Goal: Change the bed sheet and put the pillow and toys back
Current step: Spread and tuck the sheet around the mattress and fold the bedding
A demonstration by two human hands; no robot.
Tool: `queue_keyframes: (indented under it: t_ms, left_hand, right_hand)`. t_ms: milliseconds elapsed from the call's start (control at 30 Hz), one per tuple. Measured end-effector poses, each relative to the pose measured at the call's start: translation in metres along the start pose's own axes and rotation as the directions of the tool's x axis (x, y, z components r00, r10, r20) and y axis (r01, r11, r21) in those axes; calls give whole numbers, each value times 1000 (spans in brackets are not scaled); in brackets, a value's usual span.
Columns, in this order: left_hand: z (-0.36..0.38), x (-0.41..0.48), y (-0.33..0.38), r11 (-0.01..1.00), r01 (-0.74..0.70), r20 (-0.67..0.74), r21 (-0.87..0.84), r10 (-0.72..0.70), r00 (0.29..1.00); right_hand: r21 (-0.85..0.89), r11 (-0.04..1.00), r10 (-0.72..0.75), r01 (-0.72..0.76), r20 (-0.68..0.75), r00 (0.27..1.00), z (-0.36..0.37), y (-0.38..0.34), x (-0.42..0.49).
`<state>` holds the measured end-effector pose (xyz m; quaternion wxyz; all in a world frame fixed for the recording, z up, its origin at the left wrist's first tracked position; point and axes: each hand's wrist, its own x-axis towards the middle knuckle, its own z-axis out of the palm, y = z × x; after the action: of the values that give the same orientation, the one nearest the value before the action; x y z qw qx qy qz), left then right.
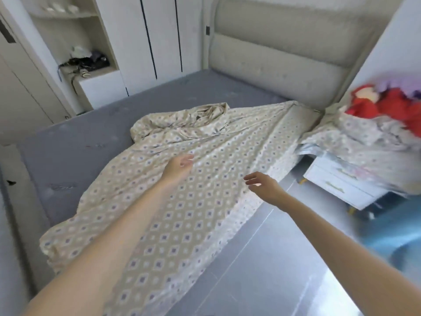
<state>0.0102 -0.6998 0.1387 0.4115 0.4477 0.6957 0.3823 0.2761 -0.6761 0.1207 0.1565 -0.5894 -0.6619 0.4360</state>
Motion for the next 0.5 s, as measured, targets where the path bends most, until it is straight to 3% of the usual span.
queue_keyframes:
  t_ms: [233, 500]
  left_hand:
    - [125, 80, 62, 998, -67, 178, 14, 64, 982]
    - [240, 203, 116, 998, -60, 247, 1, 58, 967]
  right_hand:
    - [29, 994, 110, -107, -148, 983, -94, 59, 39]
    - [83, 970, 236, -227, -136, 962, -194, 115, 146]
